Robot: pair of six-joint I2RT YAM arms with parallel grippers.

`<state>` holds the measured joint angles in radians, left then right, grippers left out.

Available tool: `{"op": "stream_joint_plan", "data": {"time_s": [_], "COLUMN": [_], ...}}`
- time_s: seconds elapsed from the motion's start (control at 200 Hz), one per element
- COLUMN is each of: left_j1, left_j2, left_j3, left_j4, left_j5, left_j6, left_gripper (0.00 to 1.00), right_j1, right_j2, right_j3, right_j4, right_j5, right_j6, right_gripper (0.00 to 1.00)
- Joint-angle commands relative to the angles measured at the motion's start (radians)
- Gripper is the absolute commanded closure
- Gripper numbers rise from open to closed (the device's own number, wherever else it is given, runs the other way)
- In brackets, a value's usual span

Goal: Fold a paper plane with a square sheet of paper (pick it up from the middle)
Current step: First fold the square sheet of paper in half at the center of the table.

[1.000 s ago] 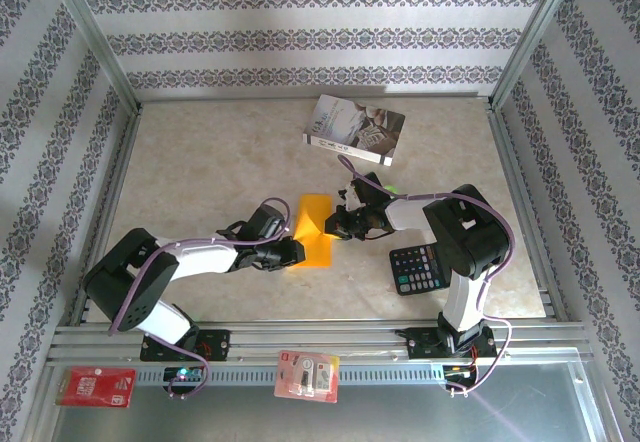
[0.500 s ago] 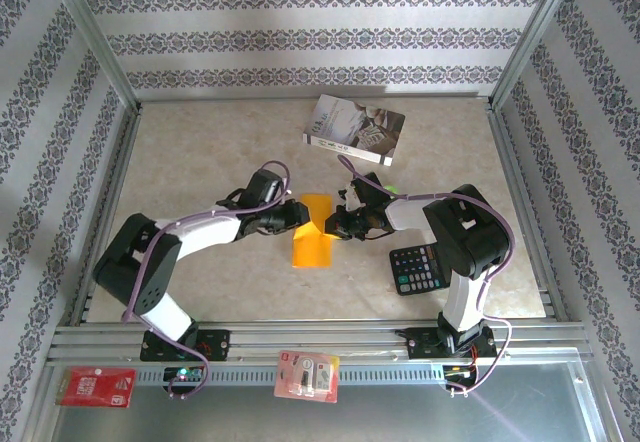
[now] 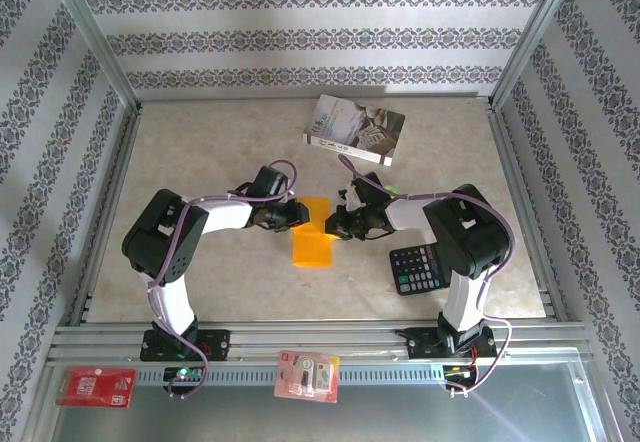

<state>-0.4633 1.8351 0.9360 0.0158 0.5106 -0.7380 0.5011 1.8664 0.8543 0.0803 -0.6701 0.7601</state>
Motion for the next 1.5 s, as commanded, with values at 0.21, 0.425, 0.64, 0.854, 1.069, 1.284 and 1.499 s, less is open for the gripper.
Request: {"op": "stream_joint_plan", "data": {"time_s": [0.21,0.425,0.64,0.854,1.069,1.284,1.499], "left_j1": [0.018,0.044,0.056,0.087,0.092,0.093,0.102], "left_j2": [-0.037,-0.043,0.047,0.105,0.059,0.095,0.164], "left_j3": [0.029,0.040,0.098,0.126,0.149,0.161,0.182], "left_j4": [0.012,0.024,0.016,0.008,0.057,0.055,0.039], "left_j5": [0.034,0.036,0.040,0.031,0.096,0.093,0.049], "left_j6": [0.025,0.028,0.051,0.064,0.035,0.036,0.067], "left_gripper": [0.70,0.69,0.69,0.69,0.66,0.66,0.66], "right_j1": [0.001,0.002,0.001,-0.004,-0.007,-0.009,-0.009], "right_j2": [0.089,0.091,0.088,0.085,0.080,0.081,0.081], "right_j3": [-0.061,-0.063,-0.068,-0.075,-0.078,-0.072,-0.066], "right_j4": [-0.104,-0.104,-0.105,-0.107,-0.107,-0.107,-0.117], "right_j5": [0.130,0.132,0.133,0.133,0.135,0.132,0.134], "right_j6": [-0.030,-0.030,-0.031,-0.035,-0.035,-0.033,-0.039], "right_gripper": [1.00,1.00,1.00,1.00,1.00,1.00,1.00]}}
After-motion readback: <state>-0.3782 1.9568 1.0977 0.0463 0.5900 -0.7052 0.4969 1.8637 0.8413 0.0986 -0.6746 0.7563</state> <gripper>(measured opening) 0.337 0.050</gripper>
